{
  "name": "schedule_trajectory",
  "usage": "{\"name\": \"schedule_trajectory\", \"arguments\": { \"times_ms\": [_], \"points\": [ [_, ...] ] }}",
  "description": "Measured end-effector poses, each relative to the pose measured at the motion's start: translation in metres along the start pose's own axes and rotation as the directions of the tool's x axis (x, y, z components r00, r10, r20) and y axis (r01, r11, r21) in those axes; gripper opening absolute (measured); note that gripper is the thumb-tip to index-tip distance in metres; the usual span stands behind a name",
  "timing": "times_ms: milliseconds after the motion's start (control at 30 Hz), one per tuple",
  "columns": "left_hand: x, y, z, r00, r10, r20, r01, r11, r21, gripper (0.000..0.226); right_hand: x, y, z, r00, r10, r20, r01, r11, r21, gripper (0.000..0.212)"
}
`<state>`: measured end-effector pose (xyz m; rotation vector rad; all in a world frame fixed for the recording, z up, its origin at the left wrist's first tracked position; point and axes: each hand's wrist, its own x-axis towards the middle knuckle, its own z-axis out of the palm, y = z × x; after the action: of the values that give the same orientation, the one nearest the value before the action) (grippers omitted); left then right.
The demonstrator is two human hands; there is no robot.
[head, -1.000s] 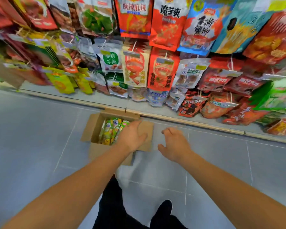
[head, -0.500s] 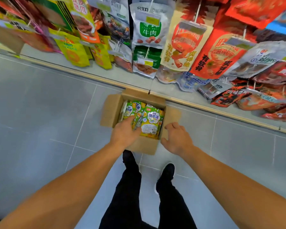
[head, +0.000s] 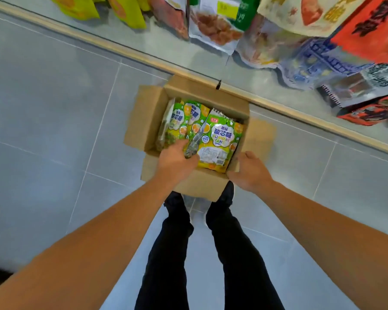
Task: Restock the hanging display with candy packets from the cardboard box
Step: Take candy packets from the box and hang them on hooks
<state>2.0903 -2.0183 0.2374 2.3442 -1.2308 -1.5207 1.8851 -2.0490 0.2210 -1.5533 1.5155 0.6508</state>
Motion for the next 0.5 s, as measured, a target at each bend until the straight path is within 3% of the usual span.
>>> {"name": "schedule_trajectory", "arguments": {
  "times_ms": [133, 267, 500],
  "points": [
    [0.072, -0.029, 0.045, 1.0, -0.018, 0.017, 0.017, 0.999, 0.032, 0.059, 0.081, 0.022, 0.027, 0.999, 0.013, 0.033, -0.014, 1.0, 0.027, 0.062],
    [0.136, -0.057, 0.09, 0.997, -0.054, 0.06, 0.052, 0.998, 0.033, 0.057, 0.153, 0.04, 0.064, 1.0, 0.003, 0.023, -0.004, 0.998, 0.064, 0.055],
    [0.234, -0.093, 0.16, 0.984, -0.068, 0.166, 0.075, 0.997, -0.032, 0.059, 0.246, 0.064, 0.112, 0.999, -0.014, -0.031, 0.019, 0.986, 0.166, 0.069]
  ]
}}
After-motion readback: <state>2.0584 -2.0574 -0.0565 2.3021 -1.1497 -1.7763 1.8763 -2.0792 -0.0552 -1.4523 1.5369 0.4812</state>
